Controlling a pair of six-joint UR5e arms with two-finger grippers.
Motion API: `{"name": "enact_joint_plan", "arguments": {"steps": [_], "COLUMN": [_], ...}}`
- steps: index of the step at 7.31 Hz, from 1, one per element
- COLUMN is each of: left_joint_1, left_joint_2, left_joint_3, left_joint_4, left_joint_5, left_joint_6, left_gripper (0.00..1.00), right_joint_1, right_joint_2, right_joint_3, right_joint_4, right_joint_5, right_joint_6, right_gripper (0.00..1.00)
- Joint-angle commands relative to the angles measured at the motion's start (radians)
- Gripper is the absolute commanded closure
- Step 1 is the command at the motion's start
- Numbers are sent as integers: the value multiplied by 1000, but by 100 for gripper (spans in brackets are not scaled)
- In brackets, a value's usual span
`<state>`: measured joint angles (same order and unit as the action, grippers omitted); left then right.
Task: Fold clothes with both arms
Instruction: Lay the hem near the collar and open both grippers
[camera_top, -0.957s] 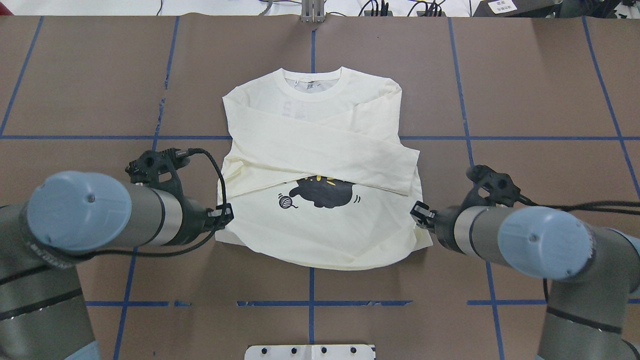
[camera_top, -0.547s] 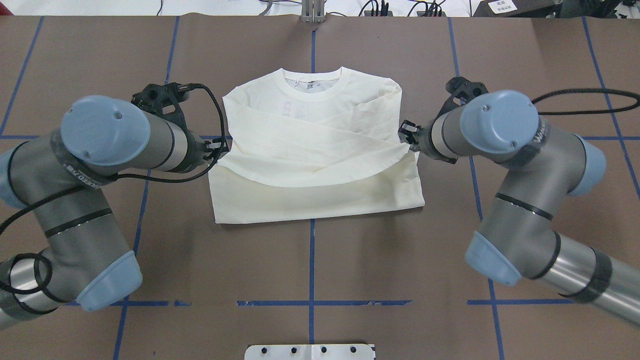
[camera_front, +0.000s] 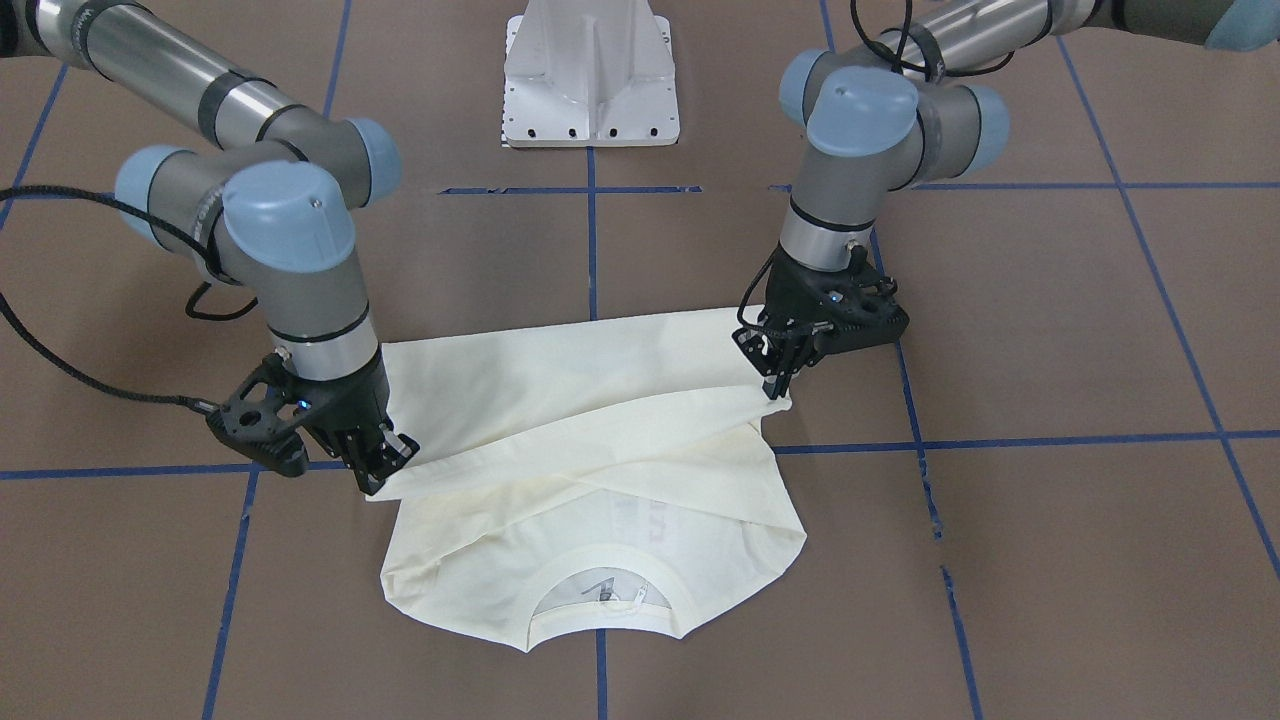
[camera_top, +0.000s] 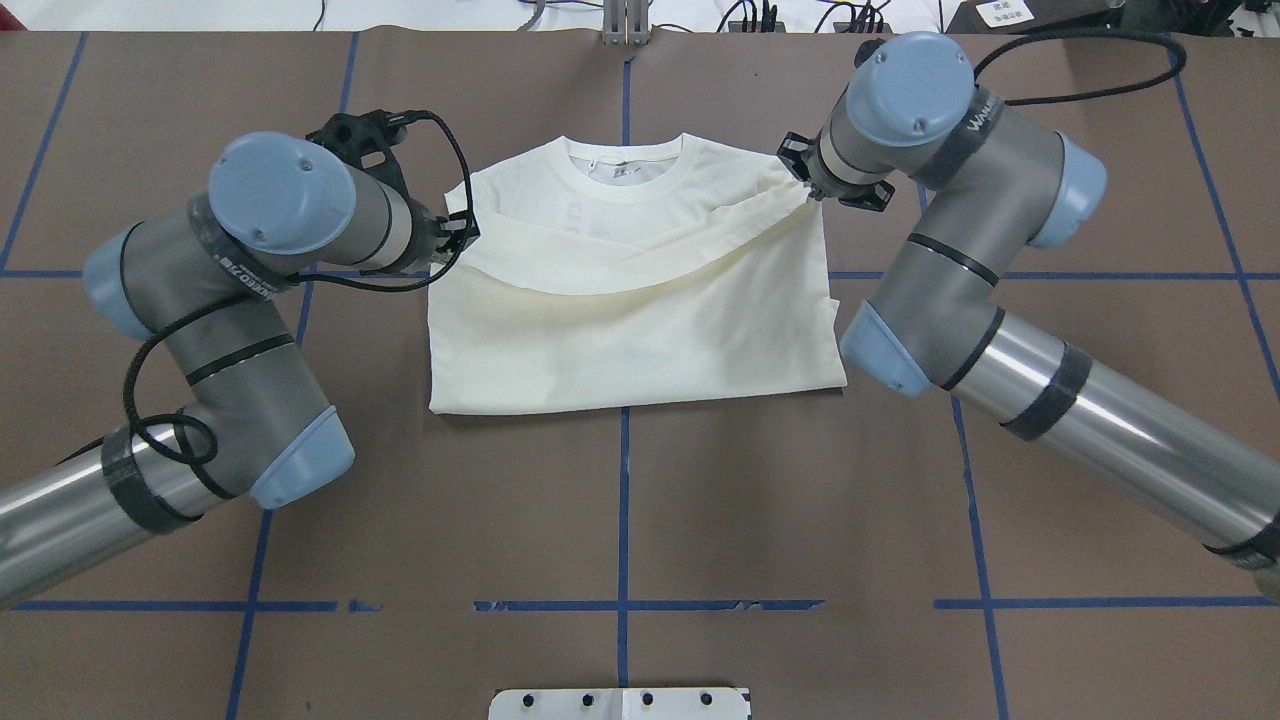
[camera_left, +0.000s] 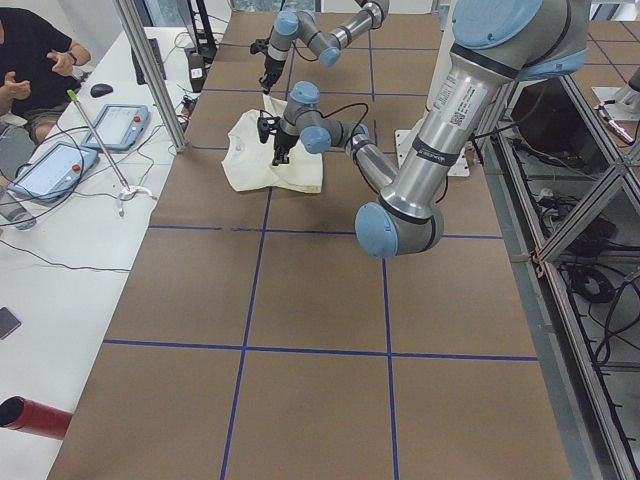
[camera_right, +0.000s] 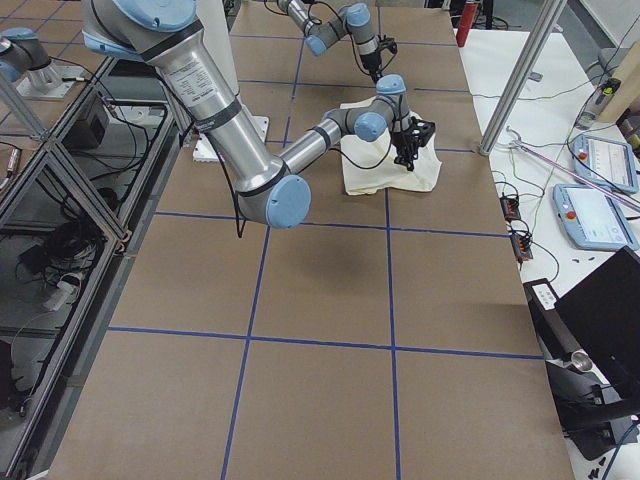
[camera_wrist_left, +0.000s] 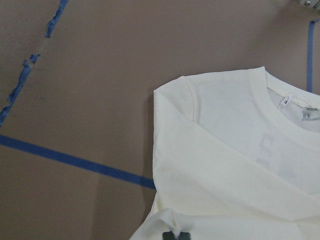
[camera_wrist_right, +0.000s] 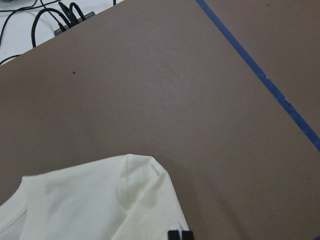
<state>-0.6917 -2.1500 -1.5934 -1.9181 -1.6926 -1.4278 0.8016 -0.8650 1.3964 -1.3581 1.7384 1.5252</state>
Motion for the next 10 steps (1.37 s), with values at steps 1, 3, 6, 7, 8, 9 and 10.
{"name": "enact_joint_plan", "arguments": {"steps": [1, 3, 6, 7, 8, 9, 10], "left_joint_1": [-18, -31, -49, -49, -51, -54, -54], "left_joint_2": [-45, -53, -53, -57, -68, -80, -97], "left_joint_3": [169, 182, 197, 199, 219, 257, 294], "left_joint_4": [-129, -136, -137, -137, -143, -177, -199], "left_joint_5": [37, 37, 37, 37, 37, 37, 37], "left_joint_6": [6, 15, 24, 26, 26, 26, 24], "left_gripper": [100, 100, 100, 100, 100, 100, 88], "right_joint_1": [22, 24, 24, 22, 21, 21, 19], "right_joint_2": [54, 58, 54, 57, 57, 55, 57], "right_joint_3": [-163, -192, -206, -206, -206, -208, -208], "right_joint_4": [84, 112, 113, 113, 113, 113, 113], "right_joint_5": [-2, -5, -11, -11, -11, -11, -11], "right_joint_6": [-23, -23, -27, -25, -25, -25, -25], "right_gripper": [100, 100, 100, 100, 100, 100, 100]}}
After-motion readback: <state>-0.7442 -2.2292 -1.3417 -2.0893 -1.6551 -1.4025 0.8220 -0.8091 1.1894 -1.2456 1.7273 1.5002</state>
